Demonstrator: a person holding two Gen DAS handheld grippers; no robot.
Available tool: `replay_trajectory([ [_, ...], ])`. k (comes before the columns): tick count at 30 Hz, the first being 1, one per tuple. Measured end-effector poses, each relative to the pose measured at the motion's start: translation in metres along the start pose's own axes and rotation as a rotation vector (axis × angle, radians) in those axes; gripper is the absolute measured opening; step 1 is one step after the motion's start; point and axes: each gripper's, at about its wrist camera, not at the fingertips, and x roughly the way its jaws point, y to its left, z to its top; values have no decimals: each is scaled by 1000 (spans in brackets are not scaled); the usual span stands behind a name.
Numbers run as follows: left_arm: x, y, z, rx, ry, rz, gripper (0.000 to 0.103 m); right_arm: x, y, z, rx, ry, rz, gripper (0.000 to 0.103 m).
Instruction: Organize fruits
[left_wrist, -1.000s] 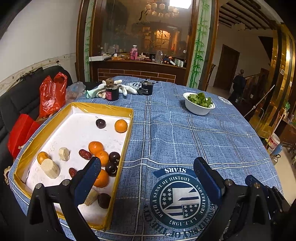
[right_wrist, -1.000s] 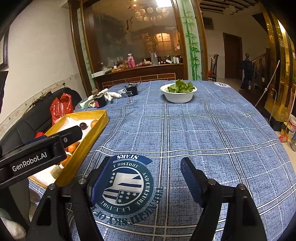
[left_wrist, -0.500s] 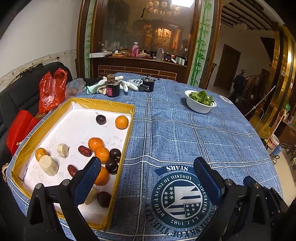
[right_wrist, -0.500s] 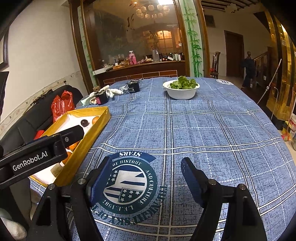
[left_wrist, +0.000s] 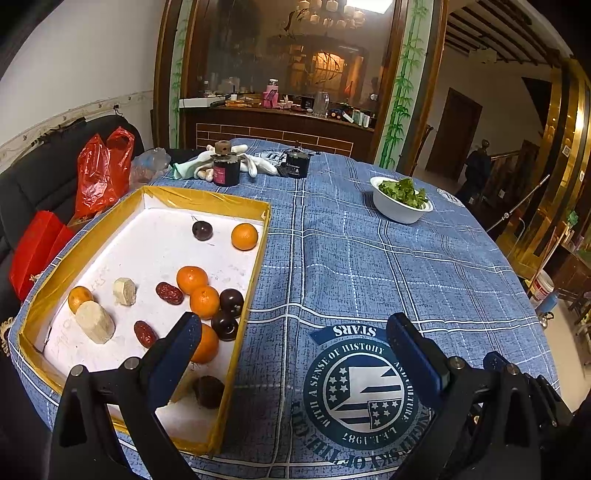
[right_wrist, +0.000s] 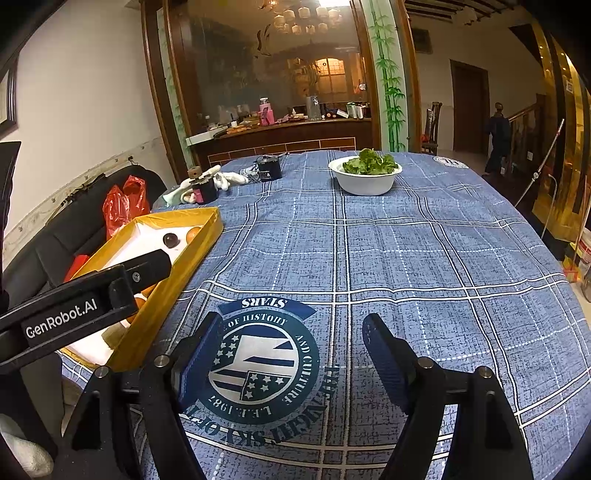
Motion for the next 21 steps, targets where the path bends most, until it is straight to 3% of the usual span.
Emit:
replay_trajectory([
  [21, -8, 10, -1, -29, -4, -9, 100, -9, 15, -3, -26, -8, 7, 84],
])
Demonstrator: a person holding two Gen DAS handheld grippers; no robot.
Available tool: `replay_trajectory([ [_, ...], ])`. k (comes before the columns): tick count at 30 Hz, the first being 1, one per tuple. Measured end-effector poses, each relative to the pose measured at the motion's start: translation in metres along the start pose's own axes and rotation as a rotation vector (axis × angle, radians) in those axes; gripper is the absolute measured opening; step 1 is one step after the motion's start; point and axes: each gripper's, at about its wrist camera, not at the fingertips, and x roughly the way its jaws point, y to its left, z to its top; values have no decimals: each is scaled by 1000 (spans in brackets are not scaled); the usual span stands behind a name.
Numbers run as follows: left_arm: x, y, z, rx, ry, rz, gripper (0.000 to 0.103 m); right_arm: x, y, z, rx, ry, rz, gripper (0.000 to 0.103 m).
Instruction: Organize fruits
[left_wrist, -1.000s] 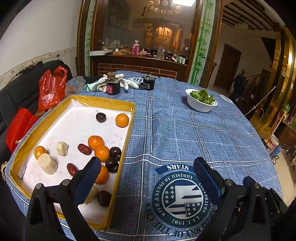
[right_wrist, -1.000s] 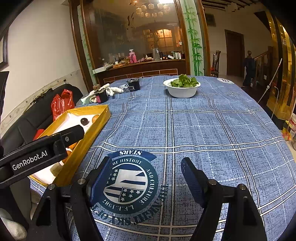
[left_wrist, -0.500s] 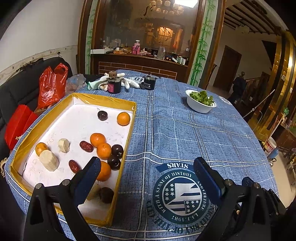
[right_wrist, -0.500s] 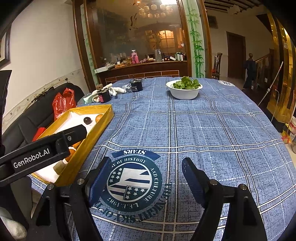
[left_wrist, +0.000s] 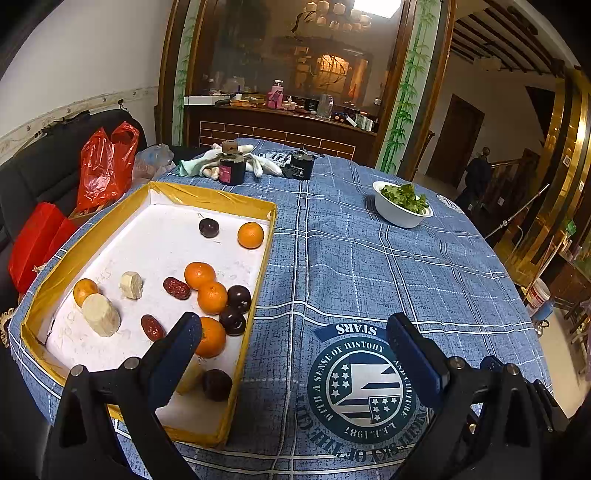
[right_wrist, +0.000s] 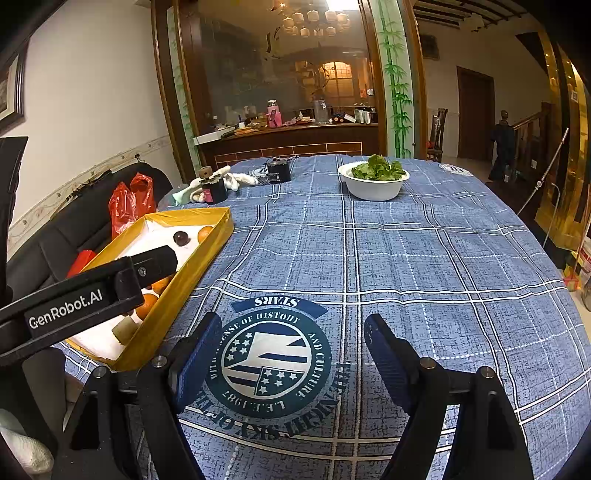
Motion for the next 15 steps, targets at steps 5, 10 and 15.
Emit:
replay_trajectory([
  [5, 2, 0, -1, -2, 5, 4, 100, 2, -1, 0, 7, 6, 3, 84],
  [10, -2, 3, 5, 11, -10, 28, 100, 6, -1, 2, 5, 13, 9, 84],
  [15, -11, 17, 9, 44, -43, 154, 100, 15, 4, 18, 9, 25, 65, 84],
])
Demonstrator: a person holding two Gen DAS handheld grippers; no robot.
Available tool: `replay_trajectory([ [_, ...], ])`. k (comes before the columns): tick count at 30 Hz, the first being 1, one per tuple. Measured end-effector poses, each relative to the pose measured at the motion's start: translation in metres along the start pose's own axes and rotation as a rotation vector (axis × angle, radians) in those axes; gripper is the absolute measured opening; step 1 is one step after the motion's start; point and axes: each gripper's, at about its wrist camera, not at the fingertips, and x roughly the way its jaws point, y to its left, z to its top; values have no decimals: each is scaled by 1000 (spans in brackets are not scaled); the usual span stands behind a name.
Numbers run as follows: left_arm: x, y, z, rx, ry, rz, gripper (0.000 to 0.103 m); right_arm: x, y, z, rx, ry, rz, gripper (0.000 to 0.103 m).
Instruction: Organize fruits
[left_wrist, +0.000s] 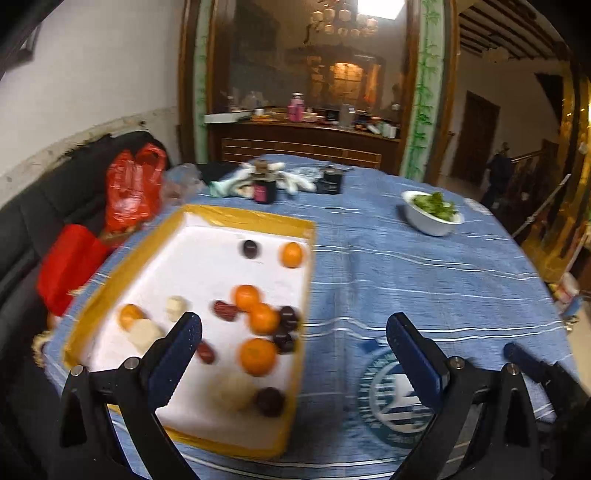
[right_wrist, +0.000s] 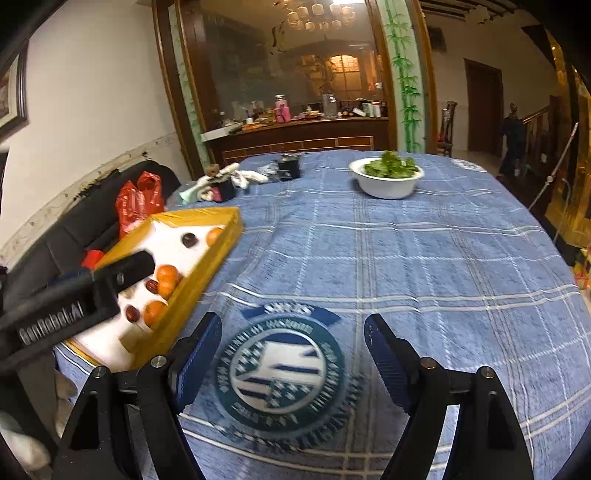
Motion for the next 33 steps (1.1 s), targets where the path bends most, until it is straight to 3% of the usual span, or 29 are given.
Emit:
replay_trajectory([
  [6, 4, 36, 3, -49, 5, 93, 100, 12, 34, 18, -51, 7, 91, 84],
  [13, 14, 58, 1, -93, 27, 69, 100, 20, 69, 9, -139, 13, 80, 84],
  [33, 19, 84, -4, -133, 41, 30, 100, 32, 98, 3, -185, 43, 52, 84],
])
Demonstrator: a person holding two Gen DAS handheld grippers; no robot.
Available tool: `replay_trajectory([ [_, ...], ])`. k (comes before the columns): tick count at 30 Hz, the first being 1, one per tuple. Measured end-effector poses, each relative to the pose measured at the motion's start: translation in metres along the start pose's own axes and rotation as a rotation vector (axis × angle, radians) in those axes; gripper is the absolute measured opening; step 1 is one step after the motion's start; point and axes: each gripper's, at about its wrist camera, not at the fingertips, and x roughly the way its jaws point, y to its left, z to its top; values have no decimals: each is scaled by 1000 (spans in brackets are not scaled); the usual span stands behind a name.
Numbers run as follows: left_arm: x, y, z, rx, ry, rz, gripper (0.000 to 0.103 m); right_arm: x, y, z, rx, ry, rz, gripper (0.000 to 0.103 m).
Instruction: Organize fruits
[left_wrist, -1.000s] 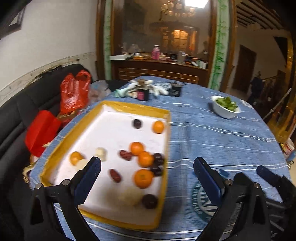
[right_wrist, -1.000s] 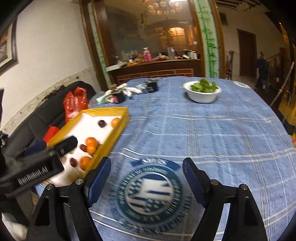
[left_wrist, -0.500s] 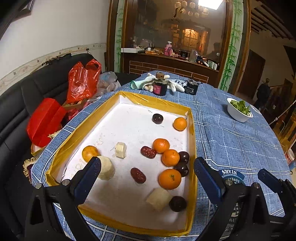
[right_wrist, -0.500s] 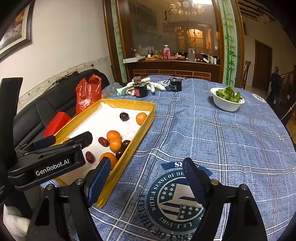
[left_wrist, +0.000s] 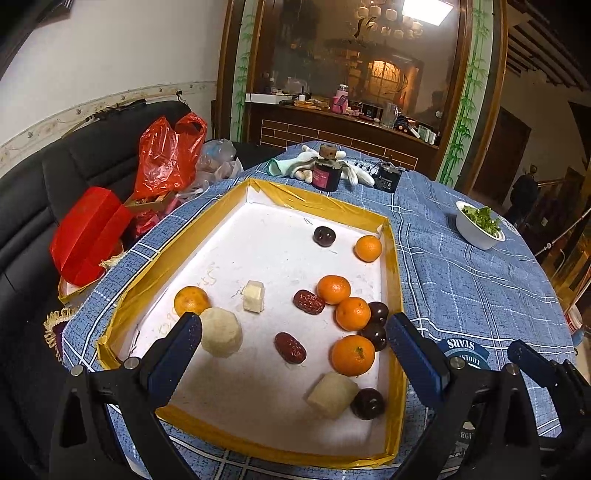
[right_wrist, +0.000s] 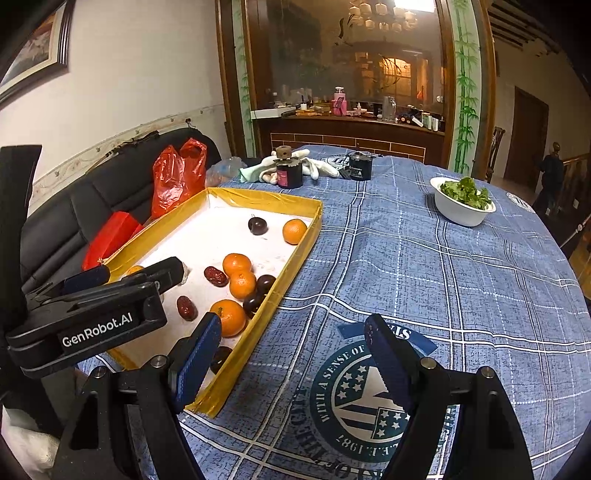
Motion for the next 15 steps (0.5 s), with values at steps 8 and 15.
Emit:
replay_trajectory([
  [8, -14, -13, -1, 24, -29, 3, 100, -10, -4, -5, 10, -16, 11, 85],
  [15, -29, -24, -3, 45, -69, 7, 100, -19, -11, -8, 27, -38, 25, 86],
])
